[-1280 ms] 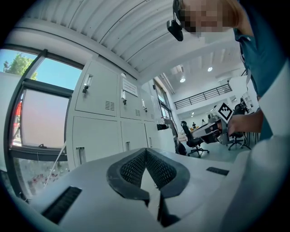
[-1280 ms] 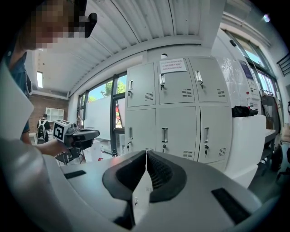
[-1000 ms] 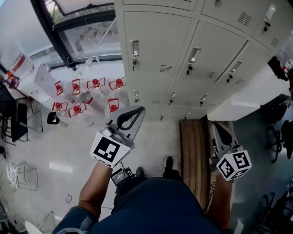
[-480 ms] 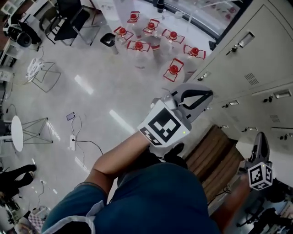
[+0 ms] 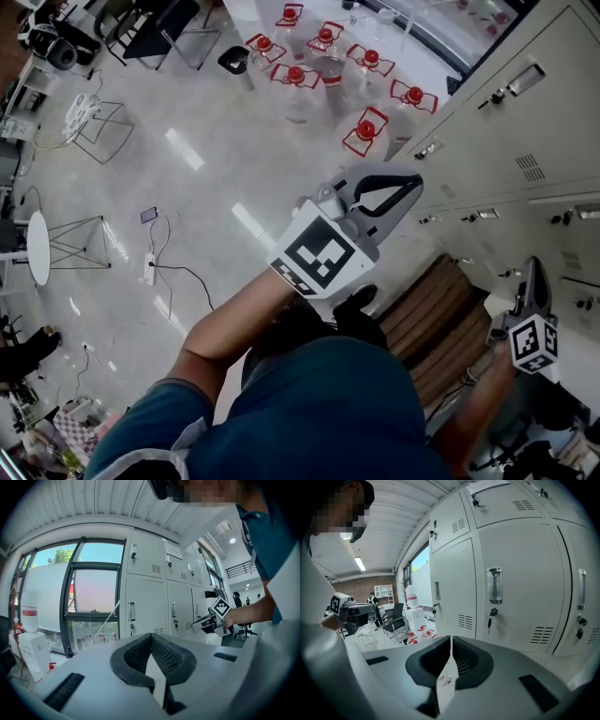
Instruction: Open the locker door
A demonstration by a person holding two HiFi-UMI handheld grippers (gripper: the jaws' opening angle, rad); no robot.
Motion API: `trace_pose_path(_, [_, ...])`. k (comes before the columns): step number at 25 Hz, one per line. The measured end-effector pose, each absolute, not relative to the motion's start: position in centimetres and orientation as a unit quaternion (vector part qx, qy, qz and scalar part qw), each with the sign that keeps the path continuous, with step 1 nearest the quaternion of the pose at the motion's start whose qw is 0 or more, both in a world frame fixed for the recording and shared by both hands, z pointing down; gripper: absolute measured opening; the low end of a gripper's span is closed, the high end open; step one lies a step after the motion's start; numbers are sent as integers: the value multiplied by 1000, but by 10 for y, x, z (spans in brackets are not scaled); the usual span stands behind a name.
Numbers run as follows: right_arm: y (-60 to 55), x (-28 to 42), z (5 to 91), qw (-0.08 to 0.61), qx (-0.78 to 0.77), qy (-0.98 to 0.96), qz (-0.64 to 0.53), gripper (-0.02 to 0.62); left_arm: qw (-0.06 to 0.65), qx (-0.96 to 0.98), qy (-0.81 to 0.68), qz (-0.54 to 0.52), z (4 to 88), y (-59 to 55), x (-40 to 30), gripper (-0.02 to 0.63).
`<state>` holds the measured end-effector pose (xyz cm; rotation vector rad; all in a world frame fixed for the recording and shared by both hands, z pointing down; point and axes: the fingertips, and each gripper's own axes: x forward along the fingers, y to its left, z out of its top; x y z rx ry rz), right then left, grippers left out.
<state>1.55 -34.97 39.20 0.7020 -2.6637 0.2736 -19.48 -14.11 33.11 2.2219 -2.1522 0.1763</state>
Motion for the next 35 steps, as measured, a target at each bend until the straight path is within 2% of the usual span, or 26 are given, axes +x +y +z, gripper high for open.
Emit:
trace_pose_path(4, [-360, 10, 419, 190, 244, -945, 107, 39, -6, 722, -688, 74, 332, -144, -195, 17])
trace_pose_path(7, [-375, 3, 449, 197, 236, -945, 113, 40, 47, 705, -707, 32, 345, -153, -196, 17])
trace_pose_path(9, [-389, 5, 467, 205, 241, -941, 117, 40, 72, 706, -703, 45, 361, -167, -194, 17])
trace_pose_path(22, [-455, -8, 593, 256, 248, -925, 129, 40, 113, 724, -674, 93, 447, -217, -191, 17])
trace_pose_path(35, [-499, -24, 704, 297, 266, -908, 130, 41, 134, 727, -667, 97, 507, -239, -195, 17])
